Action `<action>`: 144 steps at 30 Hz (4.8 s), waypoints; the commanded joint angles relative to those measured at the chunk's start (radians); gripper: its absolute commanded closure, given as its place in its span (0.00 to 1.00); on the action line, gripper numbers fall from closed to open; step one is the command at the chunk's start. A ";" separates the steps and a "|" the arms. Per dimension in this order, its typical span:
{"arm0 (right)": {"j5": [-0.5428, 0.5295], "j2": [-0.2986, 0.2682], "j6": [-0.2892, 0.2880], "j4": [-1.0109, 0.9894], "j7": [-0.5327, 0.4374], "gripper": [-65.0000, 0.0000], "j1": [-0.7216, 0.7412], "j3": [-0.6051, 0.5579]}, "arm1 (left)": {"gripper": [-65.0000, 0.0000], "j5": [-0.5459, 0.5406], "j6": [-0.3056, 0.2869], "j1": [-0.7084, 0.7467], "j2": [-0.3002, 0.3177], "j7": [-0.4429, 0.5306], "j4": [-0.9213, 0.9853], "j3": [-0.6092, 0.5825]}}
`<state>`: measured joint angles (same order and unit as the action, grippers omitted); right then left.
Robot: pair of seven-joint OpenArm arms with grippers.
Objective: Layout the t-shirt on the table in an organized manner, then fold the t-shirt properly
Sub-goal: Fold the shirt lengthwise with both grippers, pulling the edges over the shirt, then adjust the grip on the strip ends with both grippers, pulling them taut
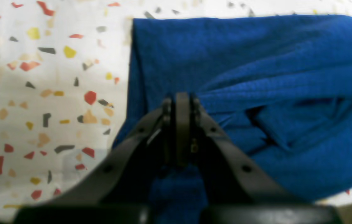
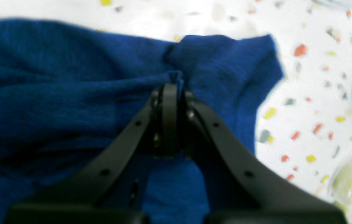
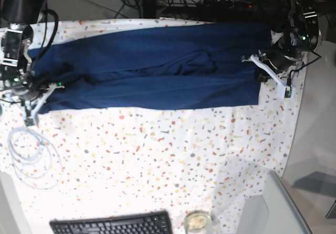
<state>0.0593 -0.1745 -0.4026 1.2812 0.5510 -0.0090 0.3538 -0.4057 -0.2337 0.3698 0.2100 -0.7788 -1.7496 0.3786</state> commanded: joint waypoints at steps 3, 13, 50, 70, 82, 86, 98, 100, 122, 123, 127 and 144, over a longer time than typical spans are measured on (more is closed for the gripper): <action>0.004 -0.020 0.006 0.015 -0.015 1.00 -0.001 0.024 | 1.00 -0.005 0.004 0.022 0.012 0.017 -0.031 0.007; 0.004 0.016 0.006 0.018 -0.007 1.00 -0.006 0.027 | 1.00 0.001 0.004 0.061 -0.004 0.019 -0.022 0.001; 0.009 0.025 0.006 0.116 0.099 1.00 -0.081 0.115 | 1.00 0.001 0.006 0.074 -0.004 0.019 -0.022 0.012; 0.009 0.049 0.006 -0.015 0.148 1.00 0.113 -0.062 | 1.00 0.001 0.006 0.080 -0.004 0.019 -0.022 0.012; 0.006 0.056 0.006 0.240 0.175 1.00 -0.127 -0.057 | 1.00 0.001 0.006 0.082 -0.004 0.014 -0.026 0.012; 0.004 0.056 0.006 0.240 0.175 1.00 -0.133 -0.054 | 1.00 0.000 0.006 0.082 -0.004 0.012 -0.029 0.012; 0.004 0.057 0.006 0.196 0.232 1.00 0.033 -0.115 | 1.00 -0.002 0.006 0.084 -0.004 0.012 -0.028 0.007; 0.004 0.054 0.006 0.128 0.232 1.00 0.059 -0.143 | 1.00 -0.002 0.006 0.084 -0.004 0.012 -0.028 0.010; 0.004 0.060 0.006 0.318 0.232 1.00 -0.227 -0.209 | 1.00 -0.003 0.006 0.096 -0.004 0.012 -0.039 0.012; 0.004 0.060 0.006 0.317 0.232 1.00 -0.234 -0.209 | 1.00 -0.003 0.006 0.099 -0.004 0.012 -0.046 0.012; 0.004 0.060 0.006 0.338 0.235 1.00 -0.243 -0.209 | 1.00 -0.005 0.006 0.120 -0.004 0.012 -0.088 0.012; 0.009 0.003 0.015 -0.134 0.159 0.96 0.237 -0.003 | 1.00 -0.005 0.007 0.202 -0.005 0.012 -0.152 0.013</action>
<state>0.0700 -0.1493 -0.3939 1.1282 0.7273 0.2039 0.3485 -0.4011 -0.2314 0.5690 0.1947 -0.7811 -1.8778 0.3878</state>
